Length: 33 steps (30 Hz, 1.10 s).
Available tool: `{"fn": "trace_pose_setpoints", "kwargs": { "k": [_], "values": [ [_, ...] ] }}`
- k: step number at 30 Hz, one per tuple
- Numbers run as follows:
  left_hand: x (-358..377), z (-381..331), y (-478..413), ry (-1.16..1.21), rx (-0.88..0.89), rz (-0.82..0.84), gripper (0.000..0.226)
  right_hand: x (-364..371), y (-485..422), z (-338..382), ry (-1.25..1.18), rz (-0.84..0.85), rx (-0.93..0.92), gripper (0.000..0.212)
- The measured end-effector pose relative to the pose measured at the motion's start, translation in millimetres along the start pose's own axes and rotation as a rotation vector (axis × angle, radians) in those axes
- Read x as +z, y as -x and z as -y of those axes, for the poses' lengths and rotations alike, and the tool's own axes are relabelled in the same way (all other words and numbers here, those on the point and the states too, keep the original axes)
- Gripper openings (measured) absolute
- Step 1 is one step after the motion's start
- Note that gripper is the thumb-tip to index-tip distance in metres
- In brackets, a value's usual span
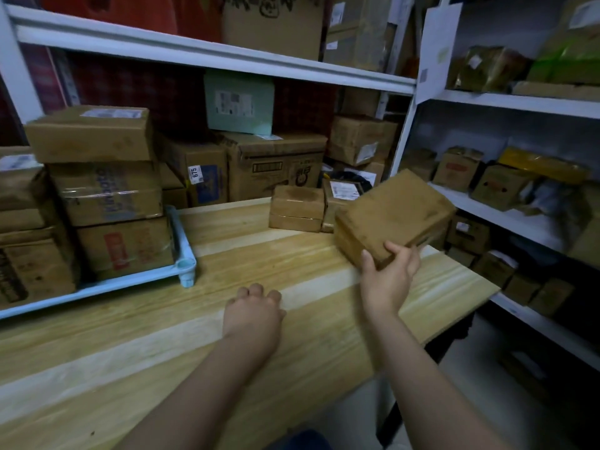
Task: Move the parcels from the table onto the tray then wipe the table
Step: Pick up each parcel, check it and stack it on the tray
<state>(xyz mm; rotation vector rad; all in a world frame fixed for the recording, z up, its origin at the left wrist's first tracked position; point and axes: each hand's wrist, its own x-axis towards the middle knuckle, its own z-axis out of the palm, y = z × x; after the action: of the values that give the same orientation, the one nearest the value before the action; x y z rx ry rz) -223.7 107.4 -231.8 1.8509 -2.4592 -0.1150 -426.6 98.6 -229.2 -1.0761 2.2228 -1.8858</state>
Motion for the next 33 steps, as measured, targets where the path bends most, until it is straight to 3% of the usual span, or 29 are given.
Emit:
{"fn": "trace_pose_setpoints", "kwargs": {
  "k": [5, 9, 12, 15, 16, 19, 23, 33],
  "values": [
    [-5, 6, 2, 0.130, -0.031, -0.037, 0.048, -9, 27, -6, -0.072, 0.114, -0.130, 0.030],
    [-27, 13, -7, 0.682, -0.114, -0.111, 0.061, -15, 34, -13, -0.058, 0.246, -0.258, 0.032],
    [-46, 12, -16, 0.959, -0.094, -0.192, 0.066, -18, 36, -13, -0.115, 0.255, -0.207, 0.023],
    [-63, 9, -21, 1.186, -0.065, -0.192, 0.061, -21, 36, -10, -0.250, 0.155, -0.089, 0.009],
    [-67, 7, -21, 1.213, -0.053, -0.190, 0.058, -23, 36, -5, -0.308, 0.117, -0.006, 0.002],
    [-72, 1, -21, 1.278, -0.035, -0.162, 0.052, -27, 35, 9, -0.349, 0.037, 0.171, 0.018],
    [-76, -7, -18, 1.389, -0.018, -0.090, 0.055, -23, 39, 13, -0.295, 0.077, 0.203, 0.034],
    [-100, -9, -23, 1.411, 0.039, -0.017, 0.057, -14, 43, 29, -0.333, 0.155, 0.263, 0.040]
  ]
}}
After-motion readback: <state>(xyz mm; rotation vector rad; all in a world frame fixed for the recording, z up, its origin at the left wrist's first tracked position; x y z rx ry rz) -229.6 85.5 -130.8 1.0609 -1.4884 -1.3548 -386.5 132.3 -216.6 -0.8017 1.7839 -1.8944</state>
